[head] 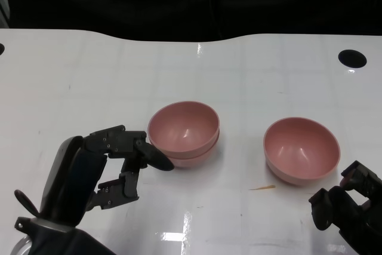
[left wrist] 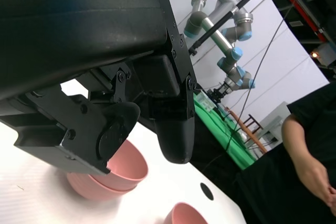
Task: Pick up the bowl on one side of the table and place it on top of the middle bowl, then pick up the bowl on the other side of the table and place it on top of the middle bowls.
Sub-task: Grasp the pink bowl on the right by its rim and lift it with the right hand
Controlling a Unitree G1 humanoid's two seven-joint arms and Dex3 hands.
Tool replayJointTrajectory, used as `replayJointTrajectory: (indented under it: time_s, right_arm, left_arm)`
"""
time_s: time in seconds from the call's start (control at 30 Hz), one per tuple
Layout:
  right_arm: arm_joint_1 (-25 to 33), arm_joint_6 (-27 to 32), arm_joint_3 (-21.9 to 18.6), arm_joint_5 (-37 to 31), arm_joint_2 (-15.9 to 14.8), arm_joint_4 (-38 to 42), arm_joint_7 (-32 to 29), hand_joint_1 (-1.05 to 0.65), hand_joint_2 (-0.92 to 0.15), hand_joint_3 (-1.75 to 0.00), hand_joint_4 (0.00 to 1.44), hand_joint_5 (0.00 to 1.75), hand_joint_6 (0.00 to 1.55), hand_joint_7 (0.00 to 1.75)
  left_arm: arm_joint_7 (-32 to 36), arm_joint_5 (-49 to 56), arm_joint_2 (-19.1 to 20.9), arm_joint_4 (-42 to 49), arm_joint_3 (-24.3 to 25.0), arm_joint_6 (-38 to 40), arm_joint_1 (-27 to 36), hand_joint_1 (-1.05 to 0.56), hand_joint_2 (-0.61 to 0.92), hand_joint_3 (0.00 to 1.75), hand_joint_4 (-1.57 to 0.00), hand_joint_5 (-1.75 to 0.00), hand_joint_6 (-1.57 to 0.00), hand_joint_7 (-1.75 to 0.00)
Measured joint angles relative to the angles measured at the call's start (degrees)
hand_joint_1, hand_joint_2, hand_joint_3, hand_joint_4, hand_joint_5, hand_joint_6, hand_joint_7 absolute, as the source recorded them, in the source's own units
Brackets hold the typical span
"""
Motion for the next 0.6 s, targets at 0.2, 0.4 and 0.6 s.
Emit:
replayJointTrajectory:
  time_s: [0.2, 0.4, 0.6]
  right_arm:
    - [-0.14, -0.09, 0.05, -0.05, 0.07, 0.09, 0.04, -0.03, -0.57, -1.05, 0.9, 1.63, 0.96, 1.11]
    - [-0.04, -1.25, 0.25, -1.31, 0.24, -0.08, -0.77, -0.03, -0.55, -1.04, 0.92, 1.6, 0.99, 1.1]
    - [0.32, -2.33, 0.4, -2.08, 0.43, -0.05, -0.76, -0.02, -0.55, -1.03, 0.95, 1.58, 0.99, 1.08]
  left_arm:
    - [-6.65, -14.71, -2.3, -6.61, 1.78, 6.98, 5.38, 0.2, 0.42, 1.59, -0.97, -1.74, -0.83, -1.72]
    - [-16.11, -35.43, -1.46, -13.05, 6.67, 21.54, 12.7, 0.19, 0.55, 1.48, -1.0, -1.75, -0.86, -1.75]
    - [-19.05, -37.94, -1.6, -14.97, 8.46, 25.29, 12.94, 0.2, 0.57, 1.48, -1.01, -1.75, -0.88, -1.75]
